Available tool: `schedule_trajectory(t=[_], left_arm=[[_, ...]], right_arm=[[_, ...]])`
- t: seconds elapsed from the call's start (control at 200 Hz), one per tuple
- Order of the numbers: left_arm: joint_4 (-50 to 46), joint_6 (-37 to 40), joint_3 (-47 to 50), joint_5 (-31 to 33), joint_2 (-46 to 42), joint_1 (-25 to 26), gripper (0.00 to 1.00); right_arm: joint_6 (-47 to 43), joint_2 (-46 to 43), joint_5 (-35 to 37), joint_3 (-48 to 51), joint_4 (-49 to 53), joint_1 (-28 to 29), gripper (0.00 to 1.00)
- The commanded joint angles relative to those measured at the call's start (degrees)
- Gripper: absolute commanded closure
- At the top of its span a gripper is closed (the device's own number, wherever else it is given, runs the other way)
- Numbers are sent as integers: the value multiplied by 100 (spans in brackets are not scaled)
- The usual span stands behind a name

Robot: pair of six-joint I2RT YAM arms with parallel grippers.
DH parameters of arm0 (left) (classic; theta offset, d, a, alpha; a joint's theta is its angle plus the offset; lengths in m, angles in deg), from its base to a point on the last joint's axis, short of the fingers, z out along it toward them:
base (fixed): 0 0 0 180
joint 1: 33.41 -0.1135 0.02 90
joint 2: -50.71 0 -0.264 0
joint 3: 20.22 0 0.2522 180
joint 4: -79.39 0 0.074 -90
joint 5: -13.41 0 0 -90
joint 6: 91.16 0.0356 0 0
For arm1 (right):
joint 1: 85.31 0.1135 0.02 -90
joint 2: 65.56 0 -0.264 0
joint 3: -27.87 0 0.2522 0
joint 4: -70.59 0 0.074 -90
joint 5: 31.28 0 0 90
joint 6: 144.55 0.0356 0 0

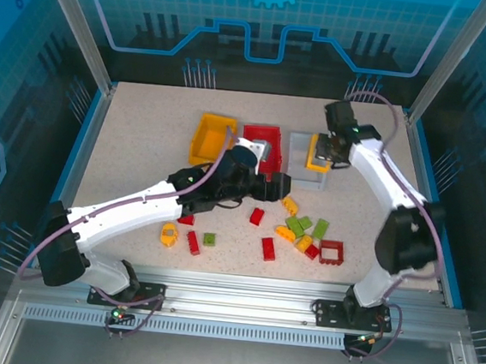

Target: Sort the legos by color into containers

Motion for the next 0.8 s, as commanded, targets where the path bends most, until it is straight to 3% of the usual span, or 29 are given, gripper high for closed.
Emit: schedule_trajectory(t=[0.0, 0.18, 0.37, 0.795], left_arm=[[-404, -127, -143, 66, -94, -200, 14], [-381, -154, -250, 112, -4, -277, 14], [-470, -215, -473, -99, 335, -267, 15], [-515, -261, -468, -263, 538, -165, 15]], right_arm=[[-194, 1069, 154, -948, 919, 49, 93], [-190, 2312, 115, -2206, 1342, 101, 92], [-234, 2957, -135, -2836, 1462, 99, 91], [-225, 2841, -262, -2932, 1490, 109, 66]])
